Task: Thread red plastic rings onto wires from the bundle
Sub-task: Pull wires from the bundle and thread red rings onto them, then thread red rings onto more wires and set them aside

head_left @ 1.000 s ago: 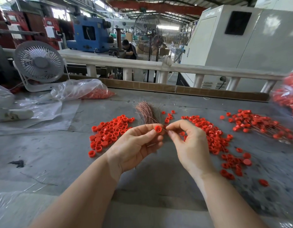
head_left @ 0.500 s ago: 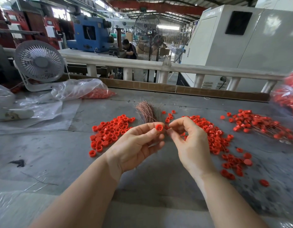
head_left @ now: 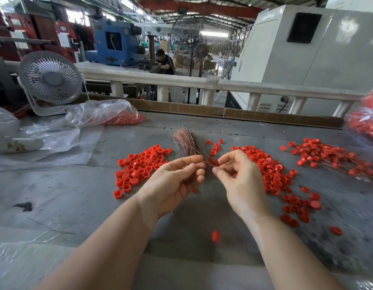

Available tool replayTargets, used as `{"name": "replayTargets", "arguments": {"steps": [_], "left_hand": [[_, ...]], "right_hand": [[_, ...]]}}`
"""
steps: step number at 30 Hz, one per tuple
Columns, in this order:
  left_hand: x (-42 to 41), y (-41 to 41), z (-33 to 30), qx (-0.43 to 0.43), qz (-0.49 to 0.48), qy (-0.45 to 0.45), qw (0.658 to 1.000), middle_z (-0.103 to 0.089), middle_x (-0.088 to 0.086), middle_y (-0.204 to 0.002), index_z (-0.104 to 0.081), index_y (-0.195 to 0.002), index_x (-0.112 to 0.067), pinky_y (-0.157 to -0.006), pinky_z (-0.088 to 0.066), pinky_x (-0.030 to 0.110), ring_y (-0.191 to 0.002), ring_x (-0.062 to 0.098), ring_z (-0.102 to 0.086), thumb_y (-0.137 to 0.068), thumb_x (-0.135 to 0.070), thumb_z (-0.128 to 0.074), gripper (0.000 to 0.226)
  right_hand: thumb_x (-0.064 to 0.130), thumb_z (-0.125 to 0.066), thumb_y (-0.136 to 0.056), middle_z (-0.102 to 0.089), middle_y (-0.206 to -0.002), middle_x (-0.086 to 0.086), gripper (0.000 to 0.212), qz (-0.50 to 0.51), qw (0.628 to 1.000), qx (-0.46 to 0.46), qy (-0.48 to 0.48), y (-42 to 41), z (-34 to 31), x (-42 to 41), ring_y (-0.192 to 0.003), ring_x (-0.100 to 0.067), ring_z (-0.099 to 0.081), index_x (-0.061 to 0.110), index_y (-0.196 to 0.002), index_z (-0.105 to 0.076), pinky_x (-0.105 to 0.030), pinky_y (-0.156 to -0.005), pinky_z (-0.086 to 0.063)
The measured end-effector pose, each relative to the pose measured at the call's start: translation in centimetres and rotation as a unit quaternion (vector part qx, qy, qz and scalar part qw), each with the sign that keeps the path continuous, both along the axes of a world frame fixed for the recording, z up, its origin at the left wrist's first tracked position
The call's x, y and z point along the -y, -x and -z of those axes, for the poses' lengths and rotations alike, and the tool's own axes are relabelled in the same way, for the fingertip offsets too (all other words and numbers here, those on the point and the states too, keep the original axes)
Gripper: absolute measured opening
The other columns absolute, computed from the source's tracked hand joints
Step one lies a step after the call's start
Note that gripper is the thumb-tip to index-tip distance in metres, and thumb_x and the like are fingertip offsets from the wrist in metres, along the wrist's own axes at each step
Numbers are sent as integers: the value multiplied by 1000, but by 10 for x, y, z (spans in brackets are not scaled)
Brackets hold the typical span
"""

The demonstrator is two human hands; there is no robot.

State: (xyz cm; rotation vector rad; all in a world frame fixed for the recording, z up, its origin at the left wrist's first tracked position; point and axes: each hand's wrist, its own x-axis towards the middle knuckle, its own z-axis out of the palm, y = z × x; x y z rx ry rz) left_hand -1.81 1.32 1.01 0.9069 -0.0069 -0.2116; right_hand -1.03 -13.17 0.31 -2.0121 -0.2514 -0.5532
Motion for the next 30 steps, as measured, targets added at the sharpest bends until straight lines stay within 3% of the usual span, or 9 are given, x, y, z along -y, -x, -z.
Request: {"name": "replayTargets", "arguments": {"steps": [5, 9, 13, 16, 19, 23, 26, 28, 30], "left_hand": [[-1, -1, 1, -2, -36, -41, 999, -66, 5, -70, -64, -92, -3, -57, -55, 19, -55, 8, -62, -92, 4, -45, 20], [-2, 1, 1, 46, -62, -185, 980, -60, 5, -69, -65, -87, -5, -47, -49, 16, -51, 5, -57, -89, 1, -54, 13], [-2, 6, 3, 162, 4, -374, 913, -60, -4, -60, -68, -81, -12, -46, -43, 15, -51, 5, -55, -84, -3, -64, 10], [4, 10, 2, 244, 93, -454, 852, -63, -13, -58, -72, -81, -15, -51, -45, 14, -52, 1, -53, -79, -3, -70, 13], [8, 13, 0, 305, 141, -503, 797, -70, -6, -77, -75, -88, -13, -69, -49, 18, -70, 3, -60, -76, -6, -74, 14], [18, 19, 1, 348, 184, -527, 753, -65, 5, -98, -74, -99, -14, -79, -46, 19, -81, 8, -58, -73, -12, -77, 26], [28, 22, 5, 371, 209, -556, 714, -60, 4, -114, -71, -108, -20, -101, -36, 29, -105, 14, -52, -72, -20, -79, 37], [34, 23, 8, 394, 207, -591, 673, -57, -1, -119, -70, -108, -26, -105, -30, 34, -112, 14, -46, -72, -27, -79, 37], [37, 24, 11, 402, 195, -593, 671, -59, 0, -115, -72, -102, -22, -103, -32, 34, -109, 15, -49, -73, -26, -77, 30]], "right_hand": [[8, -69, -80, -57, -62, 13, 19, 8, 999, 20, 43, 1, -1, -3, -68, -16, -59, 23, -81, -58, -43, -75, -48], [7, -68, -81, -54, -61, 16, 18, 16, 999, 32, 35, 1, -2, -1, -65, -11, -56, 23, -82, -60, -42, -75, -49], [6, -68, -81, -57, -64, 13, 20, 27, 999, 37, 24, 0, -2, 1, -64, -7, -56, 24, -79, -59, -34, -71, -50], [6, -67, -81, -58, -67, 12, 19, 38, 999, 37, 7, -2, -2, 4, -66, -6, -56, 22, -78, -59, -30, -70, -48], [5, -67, -82, -60, -70, 8, 18, 48, 998, 29, -18, -5, -2, 7, -68, -11, -57, 21, -78, -60, -30, -70, -49], [3, -66, -82, -60, -71, 6, 18, 59, 997, 30, -45, -8, -1, 9, -68, -11, -56, 20, -78, -60, -28, -69, -48], [3, -65, -82, -60, -71, 7, 19, 61, 997, 29, -49, -8, -1, 10, -67, -8, -56, 21, -79, -60, -25, -67, -47], [3, -65, -82, -60, -71, 6, 17, 60, 996, 27, -53, -9, -1, 10, -66, -11, -55, 19, -80, -60, -27, -66, -47], [2, -65, -83, -60, -71, 6, 16, 59, 996, 29, -55, -9, -1, 9, -67, -10, -56, 18, -81, -61, -25, -66, -47]]}}
